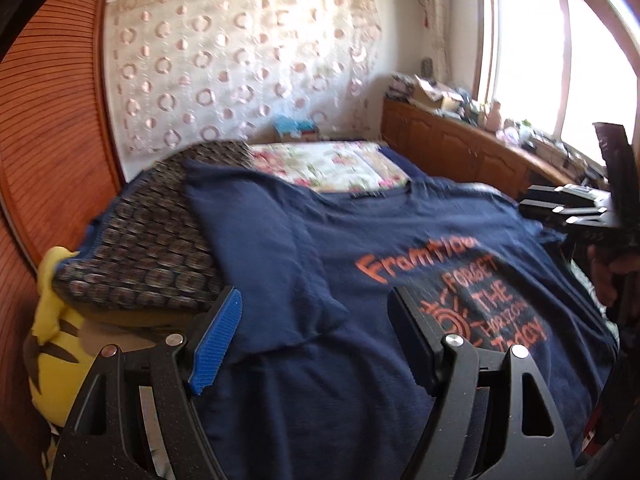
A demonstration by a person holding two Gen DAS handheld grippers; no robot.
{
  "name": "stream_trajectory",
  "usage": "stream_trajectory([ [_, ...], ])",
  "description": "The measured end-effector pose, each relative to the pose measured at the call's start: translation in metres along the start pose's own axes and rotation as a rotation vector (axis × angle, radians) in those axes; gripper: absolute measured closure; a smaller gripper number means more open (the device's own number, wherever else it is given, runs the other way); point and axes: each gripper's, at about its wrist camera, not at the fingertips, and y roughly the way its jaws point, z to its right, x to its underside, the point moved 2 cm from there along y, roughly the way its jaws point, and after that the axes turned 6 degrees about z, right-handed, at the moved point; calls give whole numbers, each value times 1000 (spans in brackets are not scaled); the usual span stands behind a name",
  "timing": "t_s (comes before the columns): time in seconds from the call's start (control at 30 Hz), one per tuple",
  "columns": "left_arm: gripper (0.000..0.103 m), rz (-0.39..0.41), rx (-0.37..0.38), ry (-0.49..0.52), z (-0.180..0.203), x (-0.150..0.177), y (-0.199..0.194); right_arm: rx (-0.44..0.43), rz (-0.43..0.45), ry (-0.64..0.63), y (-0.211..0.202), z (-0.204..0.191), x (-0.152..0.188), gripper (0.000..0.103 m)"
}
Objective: Fold small clothes
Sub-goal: 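Close the right gripper on the opposite side and sleeve of the shirt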
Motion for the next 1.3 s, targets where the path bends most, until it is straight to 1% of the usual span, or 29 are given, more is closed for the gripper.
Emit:
stream_trajectory([
  [0.23,27,-99,47,48,23,10,38,130,-63,108,-34,60,48,37],
  [0.37,27,-139,54,65,30,11,52,208,-93,162,-53,86,71,37],
  [0.47,27,-154,44,67,34,11,61,244,-116,210,-60,106,85,37],
  [0.63,27,-195,28,79,39,17,72,268,-144,278,-68,117,100,39],
  [0.77,27,-229,16,103,43,22,80,247,-157,328,-74,119,108,40],
  [0.83,26,-239,14,107,43,22,82,231,-161,348,-74,119,104,40],
  [0.9,25,-241,13,105,43,22,83,222,-172,353,-65,126,96,42],
  [0.97,23,-245,16,99,42,22,84,217,-176,344,-72,125,97,42],
  [1.0,22,-248,18,93,41,21,84,215,-179,340,-66,137,93,42],
  [1.03,21,-250,21,86,40,21,86,215,-182,334,-65,139,92,42],
  [1.2,17,-257,21,76,39,21,88,215,-201,316,-59,144,94,43],
  [1.23,16,-258,21,74,38,22,89,219,-204,313,-55,147,93,44],
  [1.3,15,-260,21,72,38,22,89,222,-211,311,-50,149,93,56],
])
